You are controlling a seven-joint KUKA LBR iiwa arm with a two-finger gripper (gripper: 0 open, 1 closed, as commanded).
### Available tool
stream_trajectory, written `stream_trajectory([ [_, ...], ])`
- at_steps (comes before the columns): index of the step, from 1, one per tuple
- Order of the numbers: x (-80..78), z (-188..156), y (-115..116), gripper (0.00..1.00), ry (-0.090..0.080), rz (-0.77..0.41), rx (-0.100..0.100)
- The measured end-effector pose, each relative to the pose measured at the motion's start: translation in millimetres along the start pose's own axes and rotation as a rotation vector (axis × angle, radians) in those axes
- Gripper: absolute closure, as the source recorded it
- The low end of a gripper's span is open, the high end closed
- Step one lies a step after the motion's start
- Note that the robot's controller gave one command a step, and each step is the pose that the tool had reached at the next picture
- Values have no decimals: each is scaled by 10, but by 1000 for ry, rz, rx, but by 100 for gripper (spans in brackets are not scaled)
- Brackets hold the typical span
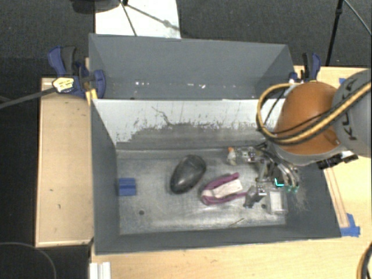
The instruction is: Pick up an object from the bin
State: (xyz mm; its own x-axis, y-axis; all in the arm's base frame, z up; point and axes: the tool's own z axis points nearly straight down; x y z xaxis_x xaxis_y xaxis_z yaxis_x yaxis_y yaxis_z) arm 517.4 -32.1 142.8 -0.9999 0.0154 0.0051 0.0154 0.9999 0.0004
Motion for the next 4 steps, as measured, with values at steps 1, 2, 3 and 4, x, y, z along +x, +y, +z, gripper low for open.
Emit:
stream_trajectory([
  [1,-546,551,360,0,-11,14,1],
  [2,-349,585,1535,0,-26,200,-2],
  [3,-298,594,1604,0,-22,341,-1],
  [4,-285,586,1654,0,-40,167,-8],
])
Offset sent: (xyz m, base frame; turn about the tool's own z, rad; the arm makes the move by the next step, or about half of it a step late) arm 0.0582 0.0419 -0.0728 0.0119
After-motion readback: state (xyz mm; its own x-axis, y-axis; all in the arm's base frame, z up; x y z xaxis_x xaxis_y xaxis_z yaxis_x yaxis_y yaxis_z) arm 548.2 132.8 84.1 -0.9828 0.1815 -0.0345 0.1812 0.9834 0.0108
